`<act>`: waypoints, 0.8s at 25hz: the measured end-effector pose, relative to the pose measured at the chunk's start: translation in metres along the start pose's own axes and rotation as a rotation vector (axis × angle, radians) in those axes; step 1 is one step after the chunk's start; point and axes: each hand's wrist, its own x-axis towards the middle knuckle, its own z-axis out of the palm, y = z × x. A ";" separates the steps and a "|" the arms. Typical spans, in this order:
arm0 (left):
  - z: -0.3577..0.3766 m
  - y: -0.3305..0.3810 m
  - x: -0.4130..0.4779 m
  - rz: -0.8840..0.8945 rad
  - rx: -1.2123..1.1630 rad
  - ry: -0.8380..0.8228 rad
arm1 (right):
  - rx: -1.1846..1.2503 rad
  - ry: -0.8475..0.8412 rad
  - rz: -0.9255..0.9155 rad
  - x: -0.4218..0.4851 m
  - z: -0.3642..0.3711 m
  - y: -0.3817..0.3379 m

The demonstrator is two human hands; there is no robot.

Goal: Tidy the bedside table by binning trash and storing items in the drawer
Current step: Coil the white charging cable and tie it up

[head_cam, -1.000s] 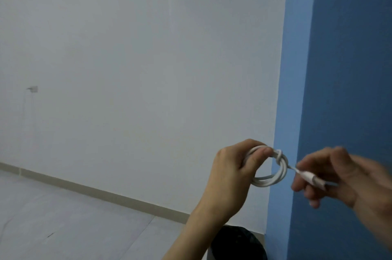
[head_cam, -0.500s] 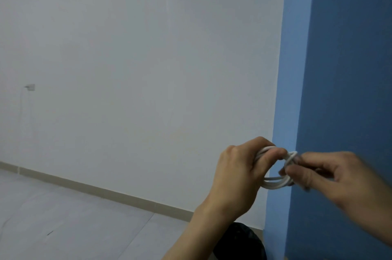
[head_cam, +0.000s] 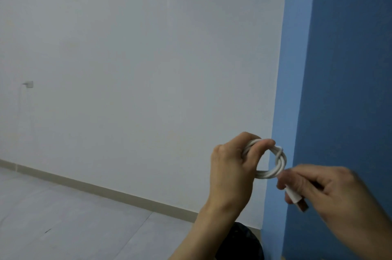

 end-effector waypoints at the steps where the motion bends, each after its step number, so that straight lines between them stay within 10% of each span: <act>1: -0.002 0.000 0.002 -0.024 -0.037 -0.051 | -0.019 -0.005 -0.010 0.002 -0.001 0.001; 11: -0.020 0.001 0.004 -0.132 -0.344 -0.490 | 0.297 0.094 0.056 0.011 -0.004 0.014; 20: 0.004 0.001 -0.015 -0.332 -0.391 -0.268 | 0.250 0.199 0.057 0.011 0.000 0.012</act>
